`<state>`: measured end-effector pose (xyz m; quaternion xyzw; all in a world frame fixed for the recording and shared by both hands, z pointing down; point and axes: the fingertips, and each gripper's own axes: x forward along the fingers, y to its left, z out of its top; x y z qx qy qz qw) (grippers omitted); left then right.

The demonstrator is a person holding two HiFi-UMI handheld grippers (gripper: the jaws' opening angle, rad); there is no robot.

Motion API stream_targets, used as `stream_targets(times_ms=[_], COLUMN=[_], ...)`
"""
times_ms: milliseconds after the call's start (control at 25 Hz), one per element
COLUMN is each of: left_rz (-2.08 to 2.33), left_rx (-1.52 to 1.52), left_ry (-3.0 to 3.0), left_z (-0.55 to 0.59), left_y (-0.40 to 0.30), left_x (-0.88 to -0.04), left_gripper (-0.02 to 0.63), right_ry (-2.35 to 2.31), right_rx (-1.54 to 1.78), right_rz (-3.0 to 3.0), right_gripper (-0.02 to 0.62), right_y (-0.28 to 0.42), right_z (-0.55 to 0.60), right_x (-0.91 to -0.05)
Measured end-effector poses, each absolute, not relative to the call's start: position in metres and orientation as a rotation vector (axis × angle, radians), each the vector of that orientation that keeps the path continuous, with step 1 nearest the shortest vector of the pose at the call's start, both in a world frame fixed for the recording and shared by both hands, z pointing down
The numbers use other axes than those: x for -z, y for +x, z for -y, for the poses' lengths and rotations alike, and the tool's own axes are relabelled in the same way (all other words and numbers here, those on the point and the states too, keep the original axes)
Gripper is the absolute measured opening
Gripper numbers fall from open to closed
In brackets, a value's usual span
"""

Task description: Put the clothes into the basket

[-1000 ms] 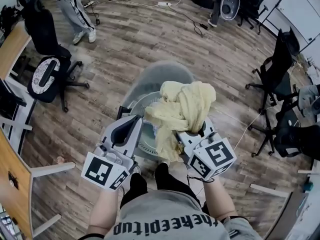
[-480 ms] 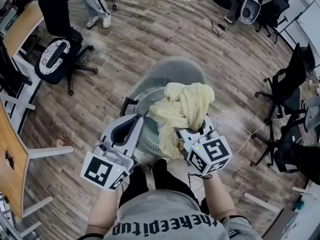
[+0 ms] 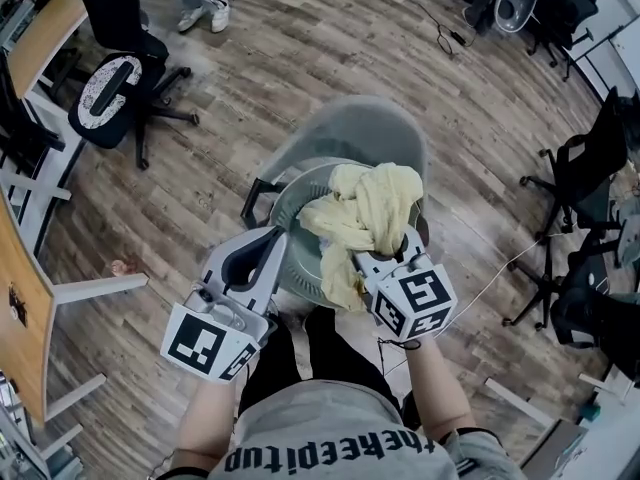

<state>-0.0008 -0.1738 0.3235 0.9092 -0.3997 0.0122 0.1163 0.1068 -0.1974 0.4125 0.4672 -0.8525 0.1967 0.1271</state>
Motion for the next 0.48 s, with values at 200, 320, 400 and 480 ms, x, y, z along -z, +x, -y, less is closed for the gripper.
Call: stream_targets(times_ms=[200,320,400,480], left_rz=[1.160,1.153,1.147,1.142], left_rx=[-0.055,-0.067,-0.072,-0.079], left_ry=[2.640,2.628,2.622,2.617], left_z=[0.176,0.176,0.177,0.177], left_y=[-0.006,-0.008,-0.009,-0.008], left_x=[-0.336,-0.344,-0.349,-0.353], left_gripper=[0.015,0.015,0.015,0.014], right_ry=[1.334,1.310,1.294,1.279], right_rx=[-0.607,-0.626,-0.632,-0.645], right_rz=[2.438,2.413,2.393,2.372], right_gripper=[0.196,0.196,0.196,0.198], right_y=[0.101,0.097,0.094,0.092], right_z=[0.199,0.199,0.200,0.201], right_x=[-0.438,-0.455,-0.466,-0.478])
